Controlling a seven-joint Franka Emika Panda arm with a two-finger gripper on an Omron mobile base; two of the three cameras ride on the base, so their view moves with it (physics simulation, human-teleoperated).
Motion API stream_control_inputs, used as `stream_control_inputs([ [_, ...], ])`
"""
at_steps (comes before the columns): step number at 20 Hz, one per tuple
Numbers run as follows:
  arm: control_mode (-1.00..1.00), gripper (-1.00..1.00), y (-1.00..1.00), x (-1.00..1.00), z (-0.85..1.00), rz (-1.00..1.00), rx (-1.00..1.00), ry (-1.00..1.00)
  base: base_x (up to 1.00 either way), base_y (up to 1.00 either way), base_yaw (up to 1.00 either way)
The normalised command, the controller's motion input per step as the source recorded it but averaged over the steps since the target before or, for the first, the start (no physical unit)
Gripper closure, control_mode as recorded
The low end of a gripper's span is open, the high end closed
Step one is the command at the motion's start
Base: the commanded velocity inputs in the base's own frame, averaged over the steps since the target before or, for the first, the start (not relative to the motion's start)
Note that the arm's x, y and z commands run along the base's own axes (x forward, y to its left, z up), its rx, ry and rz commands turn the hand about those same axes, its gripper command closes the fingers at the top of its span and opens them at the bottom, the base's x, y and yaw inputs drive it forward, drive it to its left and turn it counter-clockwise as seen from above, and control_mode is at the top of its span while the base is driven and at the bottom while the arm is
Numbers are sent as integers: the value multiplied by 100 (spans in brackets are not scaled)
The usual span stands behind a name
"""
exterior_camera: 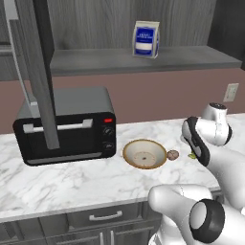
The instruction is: Pick the egg and butter from the fridge and place them by the bowl for mixing.
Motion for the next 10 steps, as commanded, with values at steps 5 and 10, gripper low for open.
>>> stream_control_inputs([
  [5, -100, 100, 0, 12, -24, -8, 0, -1, 0, 0, 0],
  [10, -100, 100, 0, 9, -29, -5, 0, -5, 0, 0, 0],
])
